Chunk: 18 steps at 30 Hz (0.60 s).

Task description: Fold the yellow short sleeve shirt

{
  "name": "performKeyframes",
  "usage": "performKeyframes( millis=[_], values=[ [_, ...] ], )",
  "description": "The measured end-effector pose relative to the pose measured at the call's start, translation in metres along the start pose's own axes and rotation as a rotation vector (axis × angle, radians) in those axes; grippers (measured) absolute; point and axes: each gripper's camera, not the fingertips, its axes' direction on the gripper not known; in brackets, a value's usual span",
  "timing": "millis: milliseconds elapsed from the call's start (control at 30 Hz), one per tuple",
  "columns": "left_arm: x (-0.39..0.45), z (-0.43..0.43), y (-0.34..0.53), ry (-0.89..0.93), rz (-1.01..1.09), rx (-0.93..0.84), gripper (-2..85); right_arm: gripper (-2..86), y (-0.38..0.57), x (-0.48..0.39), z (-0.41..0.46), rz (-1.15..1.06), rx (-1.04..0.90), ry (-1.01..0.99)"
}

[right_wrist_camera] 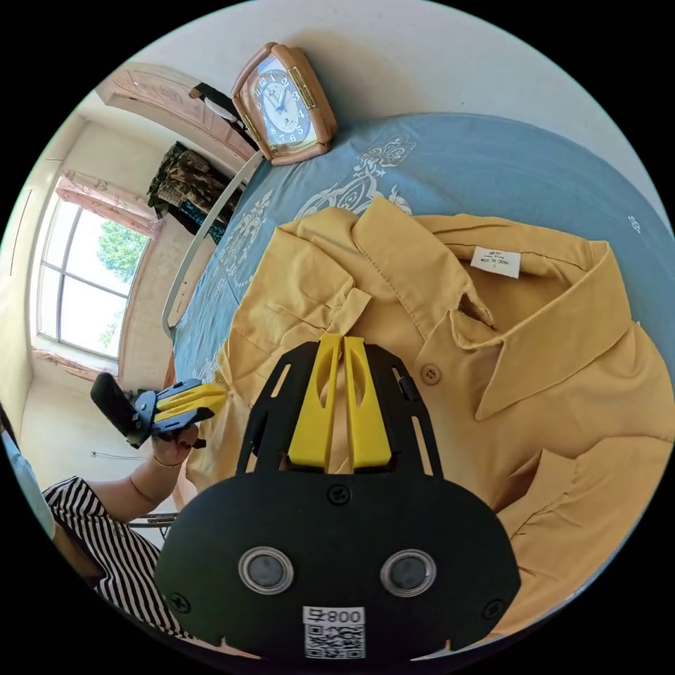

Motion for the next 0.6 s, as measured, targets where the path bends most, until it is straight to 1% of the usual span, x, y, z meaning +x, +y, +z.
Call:
performKeyframes(
  millis=[133,200,267,367,433,500,567,600],
  values=[
    [-0.016,-0.002,-0.013,-0.016,-0.079,0.022,1.6,1.3,0.008,-0.003,-0.024,0.009,0.09,-0.009],
    [-0.017,0.001,-0.026,-0.052,-0.079,0.021,1.2,1.2,0.006,-0.019,-0.038,-0.046,0.146,-0.011],
    [-0.016,0.008,-0.036,-0.111,-0.07,-0.011,0.9,0.9,-0.003,-0.035,-0.039,-0.105,0.154,-0.001],
    [-0.014,0.025,-0.048,-0.172,-0.048,-0.108,0.5,0.4,-0.034,-0.061,-0.023,-0.189,0.1,0.003],
    [-0.011,0.026,-0.054,-0.177,-0.038,-0.1,0.4,0.3,-0.054,-0.076,-0.005,-0.231,0.037,0.031],
    [-0.008,0.028,-0.064,-0.191,-0.021,-0.107,0.3,0.2,-0.075,-0.09,0.02,-0.271,-0.057,0.116],
    [-0.007,0.029,-0.071,-0.182,-0.018,-0.109,0.3,0.2,-0.084,-0.091,0.032,-0.271,-0.106,0.174],
    [-0.007,0.03,-0.075,-0.172,-0.022,-0.107,0.3,0.2,-0.086,-0.089,0.028,-0.262,-0.077,0.151]
  ],
)
